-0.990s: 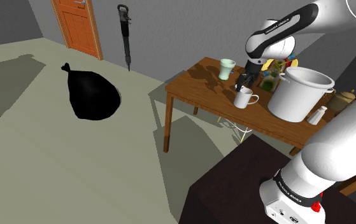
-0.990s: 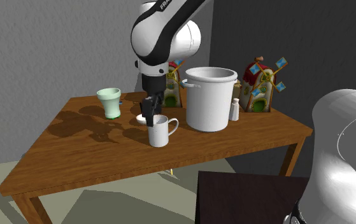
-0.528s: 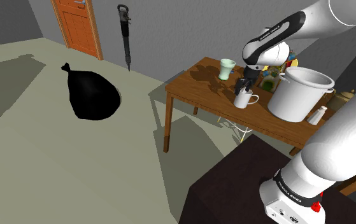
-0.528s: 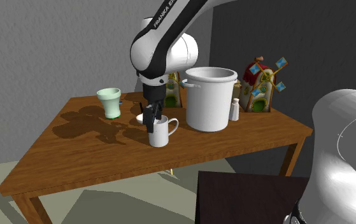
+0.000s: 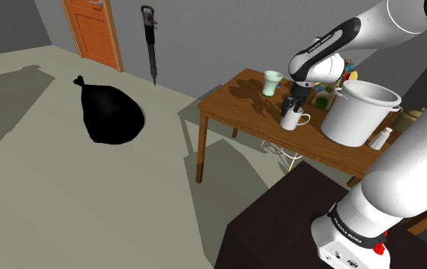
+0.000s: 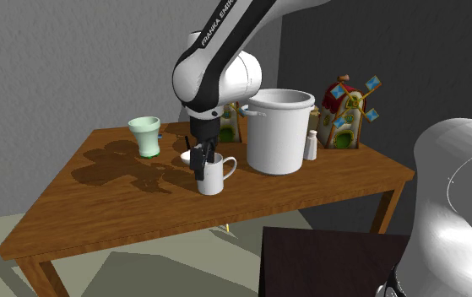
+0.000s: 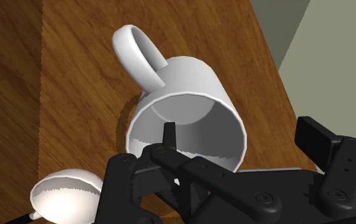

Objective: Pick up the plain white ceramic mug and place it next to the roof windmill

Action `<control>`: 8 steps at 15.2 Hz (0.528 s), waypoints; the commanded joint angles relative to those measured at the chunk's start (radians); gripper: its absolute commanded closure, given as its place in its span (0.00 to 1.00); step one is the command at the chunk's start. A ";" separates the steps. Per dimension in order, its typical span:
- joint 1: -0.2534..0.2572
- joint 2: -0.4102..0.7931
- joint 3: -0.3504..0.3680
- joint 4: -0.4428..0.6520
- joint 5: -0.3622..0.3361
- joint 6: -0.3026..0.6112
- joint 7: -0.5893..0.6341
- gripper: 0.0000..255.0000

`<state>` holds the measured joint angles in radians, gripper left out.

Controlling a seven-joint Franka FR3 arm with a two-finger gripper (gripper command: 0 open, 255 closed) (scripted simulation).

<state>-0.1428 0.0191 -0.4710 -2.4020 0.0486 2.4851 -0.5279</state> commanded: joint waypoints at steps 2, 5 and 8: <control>0.000 0.000 0.000 0.000 0.000 0.000 0.000 1.00; 0.000 0.000 0.000 0.000 0.000 0.000 0.000 1.00; 0.000 0.000 0.000 0.000 0.000 0.000 0.000 1.00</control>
<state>-0.1428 0.0191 -0.4709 -2.4021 0.0486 2.4850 -0.5278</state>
